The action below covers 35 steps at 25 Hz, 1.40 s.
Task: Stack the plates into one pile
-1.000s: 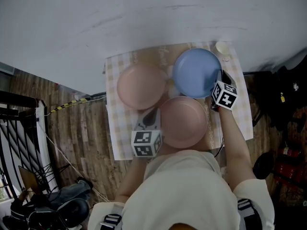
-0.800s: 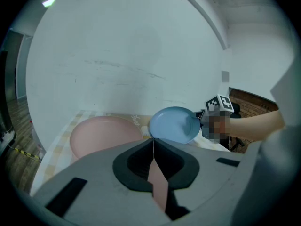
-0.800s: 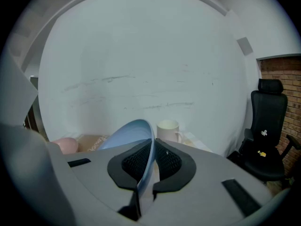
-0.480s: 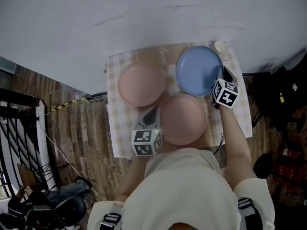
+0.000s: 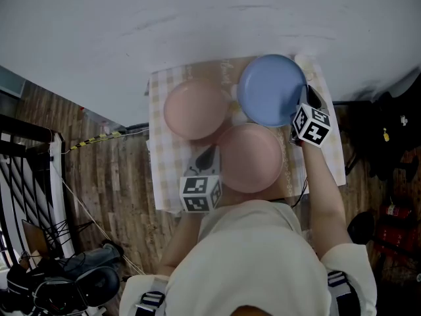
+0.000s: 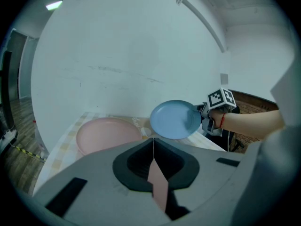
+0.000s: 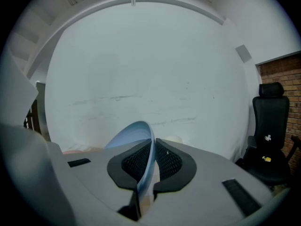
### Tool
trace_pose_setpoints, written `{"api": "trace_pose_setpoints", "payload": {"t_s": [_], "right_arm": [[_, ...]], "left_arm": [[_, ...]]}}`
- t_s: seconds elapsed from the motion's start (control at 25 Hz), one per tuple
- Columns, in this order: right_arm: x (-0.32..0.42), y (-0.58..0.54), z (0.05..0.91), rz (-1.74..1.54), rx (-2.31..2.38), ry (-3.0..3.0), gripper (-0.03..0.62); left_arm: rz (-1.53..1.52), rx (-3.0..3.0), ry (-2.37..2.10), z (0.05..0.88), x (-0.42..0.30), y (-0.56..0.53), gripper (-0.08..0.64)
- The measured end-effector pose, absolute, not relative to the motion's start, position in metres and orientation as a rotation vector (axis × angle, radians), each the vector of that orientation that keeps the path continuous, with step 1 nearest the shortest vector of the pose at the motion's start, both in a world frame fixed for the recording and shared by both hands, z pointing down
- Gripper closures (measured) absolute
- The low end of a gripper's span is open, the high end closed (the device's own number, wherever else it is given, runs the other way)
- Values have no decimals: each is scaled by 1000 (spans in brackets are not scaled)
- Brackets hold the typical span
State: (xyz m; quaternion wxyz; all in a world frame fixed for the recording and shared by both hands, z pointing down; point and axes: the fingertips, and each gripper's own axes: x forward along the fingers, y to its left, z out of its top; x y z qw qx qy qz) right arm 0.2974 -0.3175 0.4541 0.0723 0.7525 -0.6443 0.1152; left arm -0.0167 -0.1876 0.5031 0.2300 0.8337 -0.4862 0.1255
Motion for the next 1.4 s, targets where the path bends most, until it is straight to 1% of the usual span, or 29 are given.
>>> {"api": "trace_pose_setpoints", "payload": {"t_s": [0.44,0.96,1.4], "right_arm": [[261,-313,443,341,2217,-2028,578],[192,-336,458,347,2057,-2142,578],[144,-360,472,360,1942,-2208,578]], "left_arm": [[320,2252,-1417,500,-46,-169,557],[297,2138,-1548,508,-93,-164,557],[289,2056,-1620,516,-117,-161,557]]}}
